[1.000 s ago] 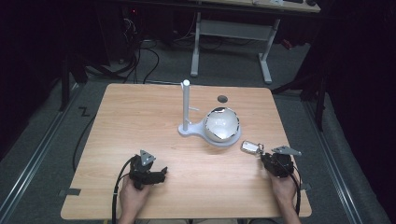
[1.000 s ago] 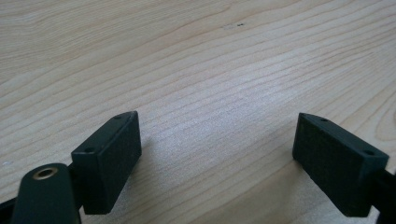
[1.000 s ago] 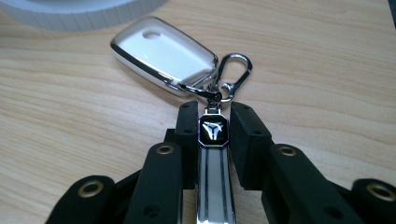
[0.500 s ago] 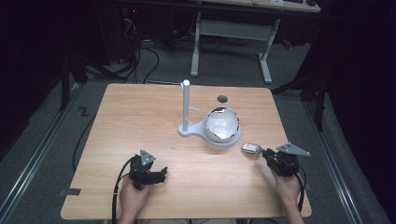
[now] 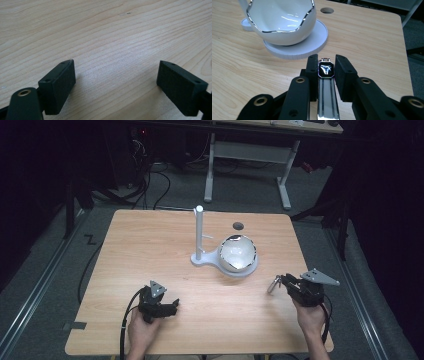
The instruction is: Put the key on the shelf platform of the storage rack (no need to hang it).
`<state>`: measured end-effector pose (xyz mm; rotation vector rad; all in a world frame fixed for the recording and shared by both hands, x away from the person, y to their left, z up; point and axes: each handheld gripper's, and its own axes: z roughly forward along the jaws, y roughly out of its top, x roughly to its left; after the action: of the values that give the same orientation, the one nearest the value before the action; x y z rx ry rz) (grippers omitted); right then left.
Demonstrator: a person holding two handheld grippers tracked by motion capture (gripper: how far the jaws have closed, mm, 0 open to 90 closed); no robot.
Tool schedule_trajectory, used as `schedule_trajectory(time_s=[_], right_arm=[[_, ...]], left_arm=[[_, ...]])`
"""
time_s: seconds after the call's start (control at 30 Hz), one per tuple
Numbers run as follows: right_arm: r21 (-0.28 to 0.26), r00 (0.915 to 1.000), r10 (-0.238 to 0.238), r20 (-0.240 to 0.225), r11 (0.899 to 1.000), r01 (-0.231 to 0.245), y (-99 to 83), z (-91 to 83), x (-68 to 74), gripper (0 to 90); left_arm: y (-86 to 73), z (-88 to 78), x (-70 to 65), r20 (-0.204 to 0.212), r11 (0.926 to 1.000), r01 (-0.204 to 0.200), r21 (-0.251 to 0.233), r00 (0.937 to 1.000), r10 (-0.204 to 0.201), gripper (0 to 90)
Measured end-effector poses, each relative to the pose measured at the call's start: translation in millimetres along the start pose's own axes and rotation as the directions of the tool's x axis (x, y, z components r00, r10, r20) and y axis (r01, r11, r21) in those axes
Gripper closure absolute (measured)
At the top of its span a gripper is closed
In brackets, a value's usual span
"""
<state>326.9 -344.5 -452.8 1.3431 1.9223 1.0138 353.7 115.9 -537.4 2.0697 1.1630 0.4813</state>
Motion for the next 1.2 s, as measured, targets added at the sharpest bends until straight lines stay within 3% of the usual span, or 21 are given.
schedule_trajectory(time_s=[0.6,1.2], right_arm=[[-0.024,0.9955,-0.051,-0.079,0.999,0.049,19.1,-4.2,20.7,74.6],[-0.039,0.9817,-0.062,-0.180,0.998,0.056,44.4,5.8,34.1,74.6]], left_arm=[[0.0,0.0,0.0,0.000,1.0000,0.000,0.000,1.0000,0.000,15.9],[0.0,0.0,0.0,0.000,1.0000,0.000,0.000,1.0000,0.000,15.8]])
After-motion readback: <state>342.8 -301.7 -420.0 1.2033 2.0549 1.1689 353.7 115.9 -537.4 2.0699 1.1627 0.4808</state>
